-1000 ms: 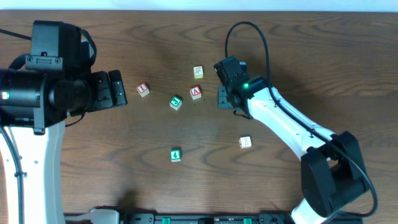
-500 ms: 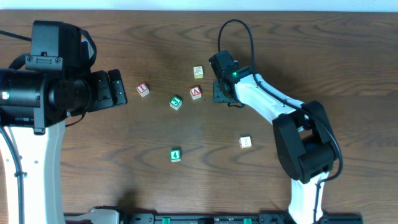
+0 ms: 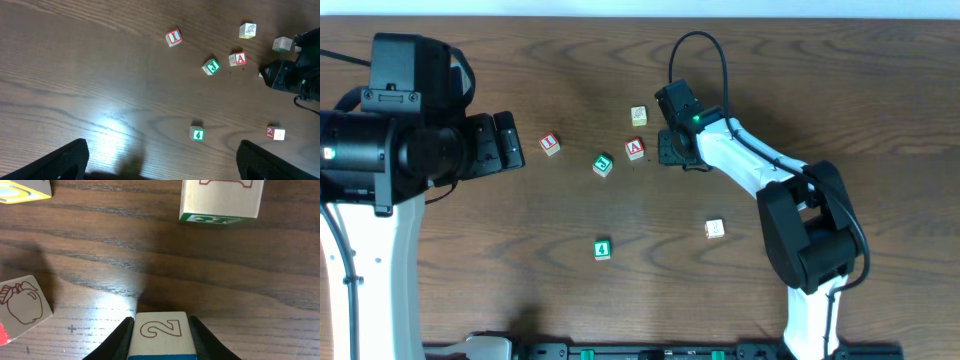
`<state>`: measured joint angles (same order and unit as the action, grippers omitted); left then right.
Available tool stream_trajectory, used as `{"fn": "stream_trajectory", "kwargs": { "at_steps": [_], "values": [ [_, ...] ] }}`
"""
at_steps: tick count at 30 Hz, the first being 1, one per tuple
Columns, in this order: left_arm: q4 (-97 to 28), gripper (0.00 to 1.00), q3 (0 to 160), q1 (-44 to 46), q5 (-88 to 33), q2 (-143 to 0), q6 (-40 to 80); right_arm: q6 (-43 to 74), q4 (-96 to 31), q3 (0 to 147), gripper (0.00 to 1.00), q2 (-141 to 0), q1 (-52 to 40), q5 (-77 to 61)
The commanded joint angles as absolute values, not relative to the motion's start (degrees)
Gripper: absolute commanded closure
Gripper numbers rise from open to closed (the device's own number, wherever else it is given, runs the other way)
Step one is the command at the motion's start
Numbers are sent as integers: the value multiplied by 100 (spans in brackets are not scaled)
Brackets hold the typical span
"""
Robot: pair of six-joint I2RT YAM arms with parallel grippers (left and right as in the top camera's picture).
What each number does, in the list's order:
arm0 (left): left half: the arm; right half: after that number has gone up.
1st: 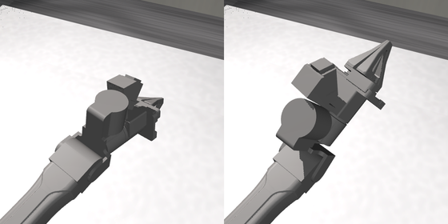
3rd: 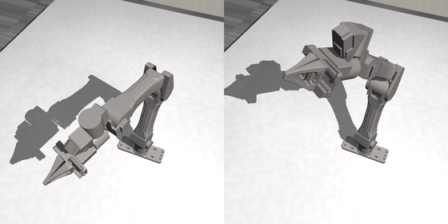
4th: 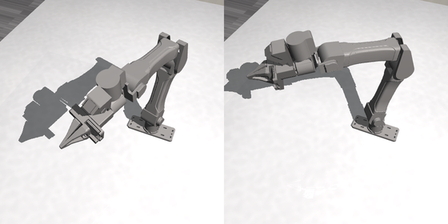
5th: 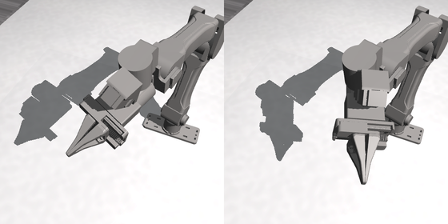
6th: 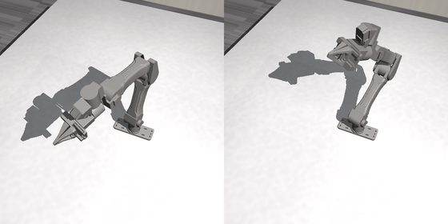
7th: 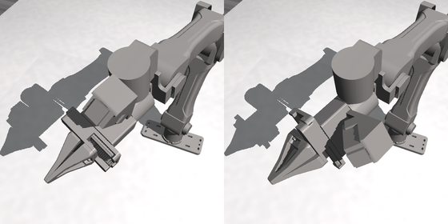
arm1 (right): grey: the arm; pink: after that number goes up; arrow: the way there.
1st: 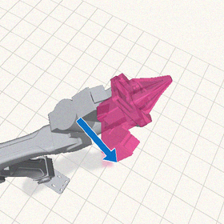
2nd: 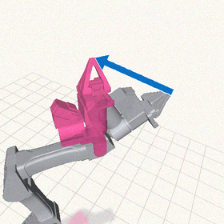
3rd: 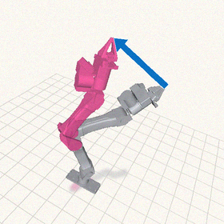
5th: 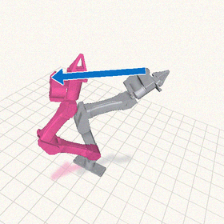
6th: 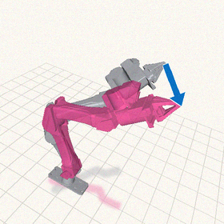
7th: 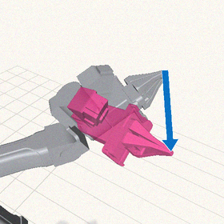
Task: Spell out Ai2
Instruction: 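Carry the blue 2 block with the right gripper to the A block's right, then release the blue 2 block and lift the right gripper away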
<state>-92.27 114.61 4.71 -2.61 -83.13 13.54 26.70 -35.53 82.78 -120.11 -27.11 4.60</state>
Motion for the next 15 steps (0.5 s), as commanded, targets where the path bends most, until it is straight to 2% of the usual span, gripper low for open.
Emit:
{"fn": "stream_trajectory", "kwargs": {
  "at_steps": [1, 5, 11, 15],
  "values": [
    [-9531, 5, 11448, 454, -261, -8281, 1398, 2740, -3568, 8394, 67, -12033, -2735, 447],
    [-9533, 5, 11448, 454, -259, -8281, 1398, 2738, -3577, 8394, 61, -12033, -2746, 447],
    [-9533, 5, 11448, 454, -259, -8281, 1398, 2738, -3527, 8396, 59, -12033, -2740, 548],
    [-9535, 5, 11448, 454, -259, -8281, 1398, 2681, -3570, 8578, 53, -12031, -2718, 733]
  ]
}}
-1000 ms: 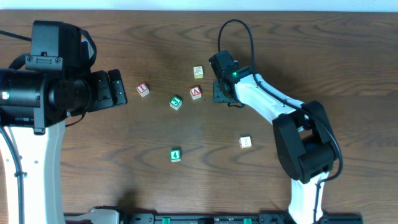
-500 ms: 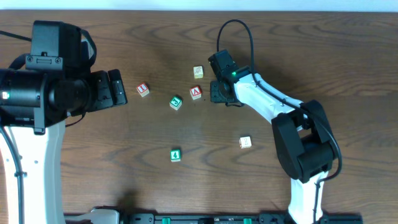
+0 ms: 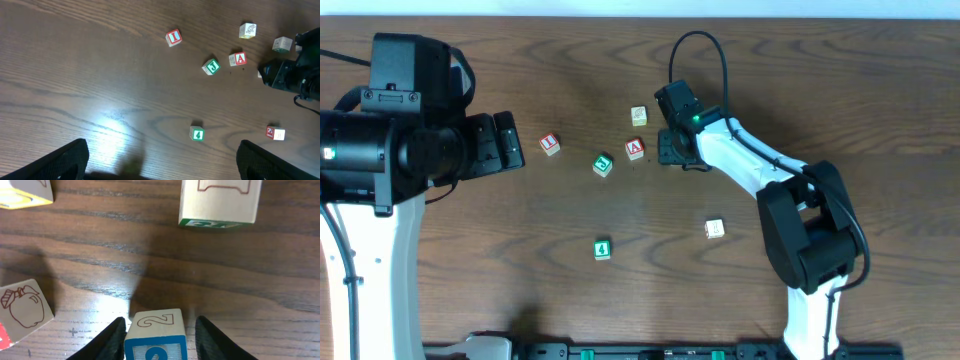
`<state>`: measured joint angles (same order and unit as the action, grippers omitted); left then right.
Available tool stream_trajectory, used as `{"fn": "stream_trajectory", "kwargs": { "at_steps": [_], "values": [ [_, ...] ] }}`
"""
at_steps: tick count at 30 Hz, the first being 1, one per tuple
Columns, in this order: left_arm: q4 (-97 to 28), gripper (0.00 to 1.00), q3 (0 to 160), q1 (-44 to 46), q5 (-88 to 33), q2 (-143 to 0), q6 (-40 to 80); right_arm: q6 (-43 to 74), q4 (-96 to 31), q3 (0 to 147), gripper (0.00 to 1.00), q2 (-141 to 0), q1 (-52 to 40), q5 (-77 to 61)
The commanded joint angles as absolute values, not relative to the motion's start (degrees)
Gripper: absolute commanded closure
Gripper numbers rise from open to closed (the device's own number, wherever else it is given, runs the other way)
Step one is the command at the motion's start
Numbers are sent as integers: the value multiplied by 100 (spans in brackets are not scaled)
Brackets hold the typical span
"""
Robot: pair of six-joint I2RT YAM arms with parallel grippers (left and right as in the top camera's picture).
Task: Spell out Ai2
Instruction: 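Release the blue 2 block and lift the right gripper away, then move the left gripper down onto the red I block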
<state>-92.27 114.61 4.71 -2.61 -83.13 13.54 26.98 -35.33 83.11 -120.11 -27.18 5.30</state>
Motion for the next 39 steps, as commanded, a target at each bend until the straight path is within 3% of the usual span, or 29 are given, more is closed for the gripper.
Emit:
{"fn": "stream_trajectory", "kwargs": {
  "at_steps": [1, 6, 8, 11, 26, 33, 39],
  "values": [
    [-9535, 5, 11448, 454, -259, -8281, 1398, 2657, -3669, 8694, 53, -12031, -2700, 733],
    [-9564, 5, 11448, 454, -257, -8281, 1396, 2552, -4370, 9548, 46, -12022, -2652, 1055],
    [-9620, 5, 11448, 454, -259, -8270, 1398, 2340, -4779, 10057, 32, -12022, -2648, 1229],
    [-9590, 4, 11448, 454, -228, -8193, 1391, 2246, -5435, 10735, 1, -11994, -2622, 1253],
    [-9028, 5, 10921, 454, 642, -7271, 1463, 2482, -7561, 11122, 1, -9085, -1997, 1387],
    [-7043, 5, 8847, 454, 281, -7275, 2860, 3044, -8748, 11120, 1, -7607, -1994, 1730],
    [-5529, 4, 8049, 454, 141, -7811, 2917, 3269, -9734, 11115, 1, -7341, -1994, 2005]
  ]
}}
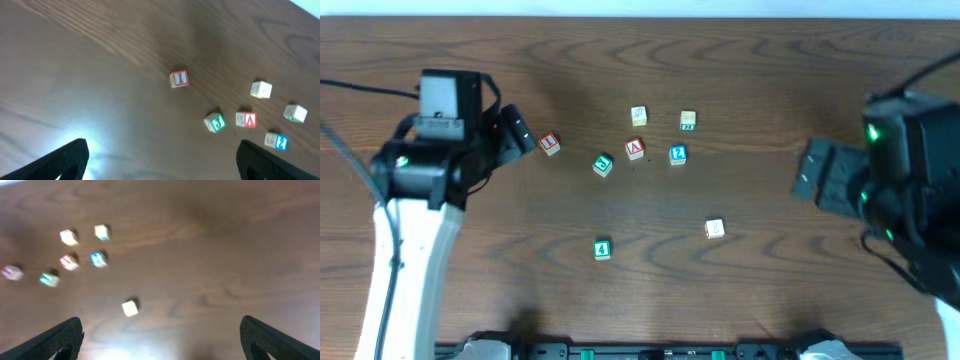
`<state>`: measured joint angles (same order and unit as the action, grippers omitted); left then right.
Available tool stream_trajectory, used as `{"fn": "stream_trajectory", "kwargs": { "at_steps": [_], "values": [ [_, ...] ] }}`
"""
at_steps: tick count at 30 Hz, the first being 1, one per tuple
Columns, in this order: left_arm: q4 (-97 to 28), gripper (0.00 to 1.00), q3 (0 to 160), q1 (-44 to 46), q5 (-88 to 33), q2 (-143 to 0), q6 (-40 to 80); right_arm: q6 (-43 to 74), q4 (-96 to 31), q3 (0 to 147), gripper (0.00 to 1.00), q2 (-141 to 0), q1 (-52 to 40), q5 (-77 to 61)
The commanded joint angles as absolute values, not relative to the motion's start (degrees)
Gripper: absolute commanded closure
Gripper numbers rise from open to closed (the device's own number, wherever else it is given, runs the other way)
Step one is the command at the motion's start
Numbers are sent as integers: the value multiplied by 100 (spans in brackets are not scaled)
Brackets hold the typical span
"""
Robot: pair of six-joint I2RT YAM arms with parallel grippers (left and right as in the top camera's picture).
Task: Spell out Ai2
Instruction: 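Move the left gripper down onto the red I block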
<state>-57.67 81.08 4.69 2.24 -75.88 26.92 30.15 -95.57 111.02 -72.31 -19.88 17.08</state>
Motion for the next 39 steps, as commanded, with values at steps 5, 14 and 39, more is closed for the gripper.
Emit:
{"fn": "stream_trajectory", "kwargs": {
  "at_steps": [5, 14, 39],
  "values": [
    [-5168, 5, 8211, 458, -770, -9002, 2941, 3273, -9714, 10783, 1, -7347, -1994, 1994],
    [-4143, 4, 8471, 456, -956, -10429, 3701, 3387, -9485, 9657, 1, -7349, -1994, 1990],
    [-4045, 5, 8534, 657, -443, -11734, 4359, 3632, -9115, 8790, 1, -7349, -2014, 1752]
  ]
}}
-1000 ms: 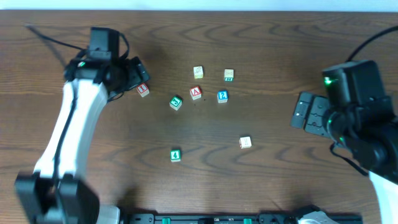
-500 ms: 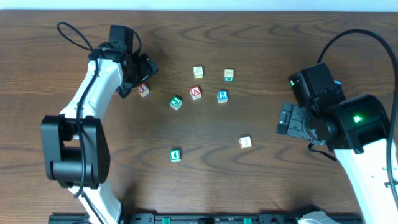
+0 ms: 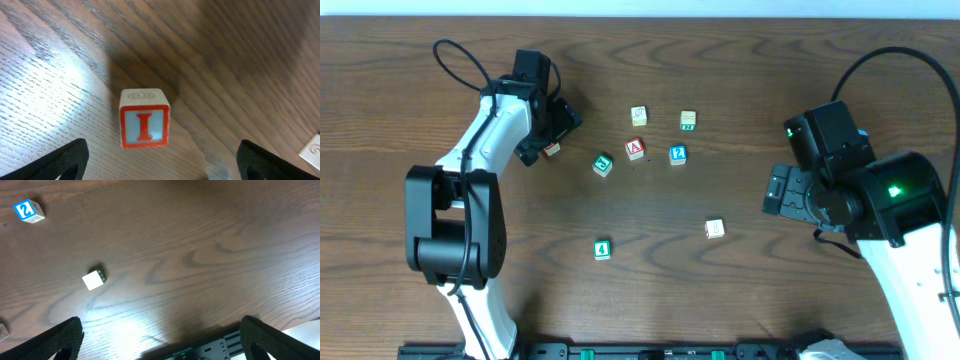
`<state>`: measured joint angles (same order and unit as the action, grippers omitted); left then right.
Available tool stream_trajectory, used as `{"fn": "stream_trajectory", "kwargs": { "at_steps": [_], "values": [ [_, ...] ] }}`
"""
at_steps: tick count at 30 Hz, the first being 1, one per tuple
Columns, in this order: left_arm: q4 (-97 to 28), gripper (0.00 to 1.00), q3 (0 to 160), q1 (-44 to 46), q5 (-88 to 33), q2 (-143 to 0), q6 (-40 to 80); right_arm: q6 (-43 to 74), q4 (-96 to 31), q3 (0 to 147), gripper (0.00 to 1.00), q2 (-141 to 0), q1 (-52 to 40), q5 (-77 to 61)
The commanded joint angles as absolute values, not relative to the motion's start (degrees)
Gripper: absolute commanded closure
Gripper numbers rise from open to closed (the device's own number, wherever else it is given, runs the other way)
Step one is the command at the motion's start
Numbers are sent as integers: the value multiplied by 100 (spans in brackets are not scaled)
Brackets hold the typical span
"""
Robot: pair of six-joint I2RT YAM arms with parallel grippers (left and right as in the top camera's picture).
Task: Spell out Ai2
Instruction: 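Move the left gripper down onto the red I block, then close the left gripper on the red I block and lift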
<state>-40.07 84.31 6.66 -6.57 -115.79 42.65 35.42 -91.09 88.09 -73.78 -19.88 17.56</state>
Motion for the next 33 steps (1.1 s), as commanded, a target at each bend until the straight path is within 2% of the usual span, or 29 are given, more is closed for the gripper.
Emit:
{"fn": "stream_trajectory", "kwargs": {
  "at_steps": [1, 11, 13, 14, 19, 21, 24, 27, 33],
  "values": [
    [-4045, 4, 8534, 657, -397, -11760, 4362, 3629, -9118, 8790, 1, -7349, -2018, 1752],
    [-3935, 4, 8534, 635, -408, -12084, 4399, 3618, -9129, 8790, 1, -7349, -2034, 1732],
    [-3889, 0, 8534, 635, -405, -12145, 4397, 3618, -9129, 8790, 1, -7349, -2034, 1730],
    [-3870, 9, 8534, 635, -403, -12151, 4397, 3618, -9129, 8790, 1, -7349, -2034, 1730],
    [-3704, 35, 8534, 635, -386, -12156, 4397, 3618, -9131, 8790, 1, -7349, -2034, 1730],
    [-3673, 43, 8534, 635, -386, -12156, 4394, 3616, -9133, 8790, 1, -7349, -2034, 1715],
    [-3658, 44, 8534, 635, -373, -12156, 4394, 3616, -9131, 8790, 1, -7349, -2034, 1675],
    [-3660, 51, 8534, 635, -309, -12156, 4394, 3616, -9129, 8790, 1, -7349, -2034, 1627],
    [-3662, 57, 8534, 635, -296, -12156, 4392, 3618, -9129, 8790, 1, -7349, -2034, 1625]
  ]
}}
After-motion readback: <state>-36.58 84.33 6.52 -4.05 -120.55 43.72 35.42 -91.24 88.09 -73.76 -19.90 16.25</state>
